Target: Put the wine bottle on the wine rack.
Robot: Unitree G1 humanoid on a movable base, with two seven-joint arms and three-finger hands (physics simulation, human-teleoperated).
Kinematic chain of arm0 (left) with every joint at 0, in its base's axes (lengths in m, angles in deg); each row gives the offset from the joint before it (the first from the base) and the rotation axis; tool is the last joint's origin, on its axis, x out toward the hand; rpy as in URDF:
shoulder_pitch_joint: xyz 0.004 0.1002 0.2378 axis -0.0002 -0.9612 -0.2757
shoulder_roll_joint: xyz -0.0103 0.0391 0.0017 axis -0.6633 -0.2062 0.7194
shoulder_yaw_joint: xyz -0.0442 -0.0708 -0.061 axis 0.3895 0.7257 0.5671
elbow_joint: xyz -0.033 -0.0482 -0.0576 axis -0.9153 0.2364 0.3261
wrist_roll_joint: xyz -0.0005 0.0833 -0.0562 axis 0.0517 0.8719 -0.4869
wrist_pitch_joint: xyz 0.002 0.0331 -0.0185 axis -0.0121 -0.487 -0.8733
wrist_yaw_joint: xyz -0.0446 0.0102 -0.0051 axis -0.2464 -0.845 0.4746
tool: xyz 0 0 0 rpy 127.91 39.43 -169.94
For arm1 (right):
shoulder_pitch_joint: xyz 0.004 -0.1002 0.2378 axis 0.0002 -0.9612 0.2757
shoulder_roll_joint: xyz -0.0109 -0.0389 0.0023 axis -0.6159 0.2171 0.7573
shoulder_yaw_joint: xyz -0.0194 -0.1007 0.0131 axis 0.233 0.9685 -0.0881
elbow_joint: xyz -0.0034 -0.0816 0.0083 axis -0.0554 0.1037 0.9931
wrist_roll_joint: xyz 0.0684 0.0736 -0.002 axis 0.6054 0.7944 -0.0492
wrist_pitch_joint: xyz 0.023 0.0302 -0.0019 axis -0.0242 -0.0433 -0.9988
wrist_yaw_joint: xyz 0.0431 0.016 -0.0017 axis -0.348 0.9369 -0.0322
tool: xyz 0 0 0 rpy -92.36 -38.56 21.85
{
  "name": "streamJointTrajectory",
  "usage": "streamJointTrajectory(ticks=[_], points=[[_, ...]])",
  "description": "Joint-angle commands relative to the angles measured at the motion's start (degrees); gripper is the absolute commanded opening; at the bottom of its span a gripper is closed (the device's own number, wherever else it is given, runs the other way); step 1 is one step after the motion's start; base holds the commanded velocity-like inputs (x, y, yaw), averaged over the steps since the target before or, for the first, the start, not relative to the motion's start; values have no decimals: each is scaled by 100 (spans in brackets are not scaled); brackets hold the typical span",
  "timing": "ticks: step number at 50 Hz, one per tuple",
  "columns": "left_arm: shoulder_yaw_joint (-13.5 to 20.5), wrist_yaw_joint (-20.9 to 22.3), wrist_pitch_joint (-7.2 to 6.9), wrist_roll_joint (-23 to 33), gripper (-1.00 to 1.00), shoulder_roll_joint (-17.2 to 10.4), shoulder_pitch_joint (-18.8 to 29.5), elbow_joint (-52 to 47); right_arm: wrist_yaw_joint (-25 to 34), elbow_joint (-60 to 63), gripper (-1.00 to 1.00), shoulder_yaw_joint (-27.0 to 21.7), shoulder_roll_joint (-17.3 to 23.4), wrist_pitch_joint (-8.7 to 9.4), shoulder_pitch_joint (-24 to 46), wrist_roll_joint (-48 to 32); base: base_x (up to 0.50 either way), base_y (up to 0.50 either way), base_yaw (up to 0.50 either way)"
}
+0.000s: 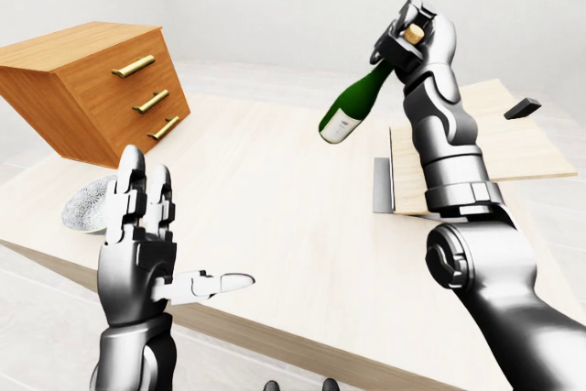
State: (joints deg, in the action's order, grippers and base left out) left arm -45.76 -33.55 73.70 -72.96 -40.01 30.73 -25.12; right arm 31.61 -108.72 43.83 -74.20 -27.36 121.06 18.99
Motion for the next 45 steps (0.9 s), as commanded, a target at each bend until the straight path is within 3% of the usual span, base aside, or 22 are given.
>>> streamJointTrajectory(ticks=[1, 28, 45], points=[[-60, -40, 0, 41, 100, -1, 62, 33, -46, 223, -100, -215, 408, 0, 55, 451, 0, 0, 0], [-82, -52, 0, 5, 100, -19, 17, 120, -243, 413, -100, -714, 1295, 0, -77, 1981, 0, 0, 0], [-114, -78, 0, 7, 100, -34, 20, 68, -214, 23, -100, -734, 1861, 0, -89, 2559, 0, 0, 0]])
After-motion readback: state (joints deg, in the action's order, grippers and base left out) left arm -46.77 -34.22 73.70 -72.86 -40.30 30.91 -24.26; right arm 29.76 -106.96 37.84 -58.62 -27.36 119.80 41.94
